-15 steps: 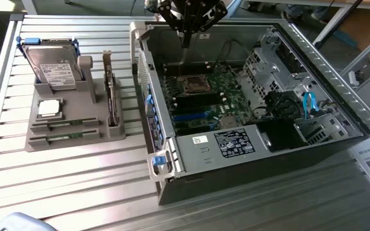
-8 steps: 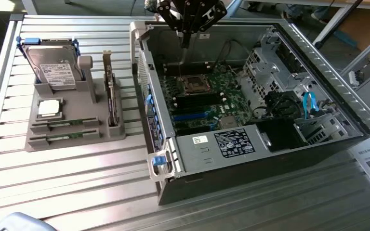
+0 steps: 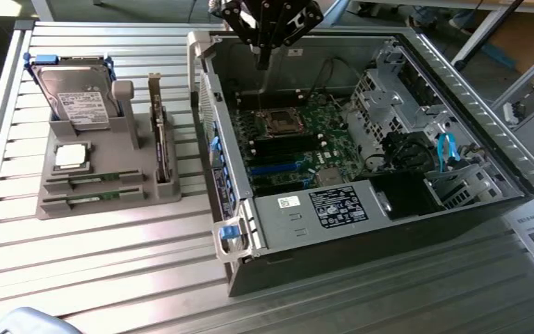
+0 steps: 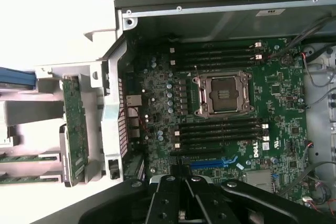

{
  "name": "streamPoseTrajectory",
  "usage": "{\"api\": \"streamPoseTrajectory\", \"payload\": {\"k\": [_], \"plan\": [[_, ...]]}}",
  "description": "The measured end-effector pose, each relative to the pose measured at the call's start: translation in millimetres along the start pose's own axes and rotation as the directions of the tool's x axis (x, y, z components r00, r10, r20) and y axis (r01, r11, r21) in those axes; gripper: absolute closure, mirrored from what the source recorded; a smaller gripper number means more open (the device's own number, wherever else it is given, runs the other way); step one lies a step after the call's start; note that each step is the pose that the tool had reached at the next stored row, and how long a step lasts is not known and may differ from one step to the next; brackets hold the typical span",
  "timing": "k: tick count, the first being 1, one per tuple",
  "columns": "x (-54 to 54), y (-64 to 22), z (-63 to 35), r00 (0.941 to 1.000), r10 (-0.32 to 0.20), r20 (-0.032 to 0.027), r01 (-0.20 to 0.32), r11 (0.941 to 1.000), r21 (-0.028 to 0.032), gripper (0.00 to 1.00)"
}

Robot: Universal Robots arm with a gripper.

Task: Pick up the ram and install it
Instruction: 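Reach for the ram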

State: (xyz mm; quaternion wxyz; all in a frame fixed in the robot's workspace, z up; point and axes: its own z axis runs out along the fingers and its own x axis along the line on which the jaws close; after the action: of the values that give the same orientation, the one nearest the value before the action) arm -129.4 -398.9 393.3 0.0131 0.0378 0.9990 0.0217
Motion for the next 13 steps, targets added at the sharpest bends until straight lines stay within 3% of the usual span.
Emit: {"api": "streamPoseTrajectory", "payload": {"k": [10,13], "plan": [[9.8,-0.8,-0.1,1.0000,0.000,0.0001,0.000,1.0000,0.0000,0.90],[20.9,-1.6,0.1,1.0000,0.000,0.0000,0.000,1.0000,0.0000,0.90]]}}
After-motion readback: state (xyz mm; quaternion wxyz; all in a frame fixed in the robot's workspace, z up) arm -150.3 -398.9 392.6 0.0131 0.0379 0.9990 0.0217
